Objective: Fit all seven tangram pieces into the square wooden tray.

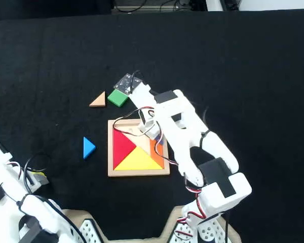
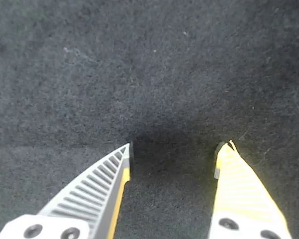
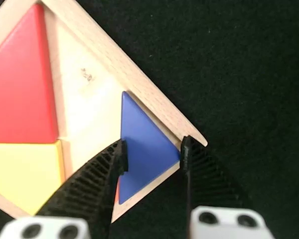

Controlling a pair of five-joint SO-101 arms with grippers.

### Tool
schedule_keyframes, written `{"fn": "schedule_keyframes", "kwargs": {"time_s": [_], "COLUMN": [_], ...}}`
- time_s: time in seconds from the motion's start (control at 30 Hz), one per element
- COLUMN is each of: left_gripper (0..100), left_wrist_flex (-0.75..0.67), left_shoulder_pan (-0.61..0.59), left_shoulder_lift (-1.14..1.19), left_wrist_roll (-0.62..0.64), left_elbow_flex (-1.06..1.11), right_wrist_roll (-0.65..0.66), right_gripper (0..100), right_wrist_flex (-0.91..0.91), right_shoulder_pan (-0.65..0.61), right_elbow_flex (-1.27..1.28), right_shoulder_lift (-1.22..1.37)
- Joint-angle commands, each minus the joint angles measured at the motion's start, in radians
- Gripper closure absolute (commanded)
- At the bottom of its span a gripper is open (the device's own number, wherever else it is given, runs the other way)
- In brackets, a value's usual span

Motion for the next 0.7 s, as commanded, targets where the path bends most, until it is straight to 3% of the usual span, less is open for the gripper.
{"fn": "schedule_keyframes", "kwargs": {"time_s": [0.0,0.67], "left_gripper": [72,72], "left_wrist_flex": [-0.011,-0.011], "left_shoulder_pan": [0.013,0.013], "left_shoulder_lift": [-0.018,-0.018], "left_wrist_roll": [-0.005,-0.005], "left_elbow_flex": [-0.002,-0.002], "right_wrist_roll": [-0.034,-0.035], "right_gripper": [83.2,83.2], "right_wrist_flex": [-0.006,-0.008], "right_shoulder_pan": [-0.014,-0.054], "right_elbow_flex": [-0.012,-0.022], "right_shoulder_lift": [-0.015,-0.015]}}
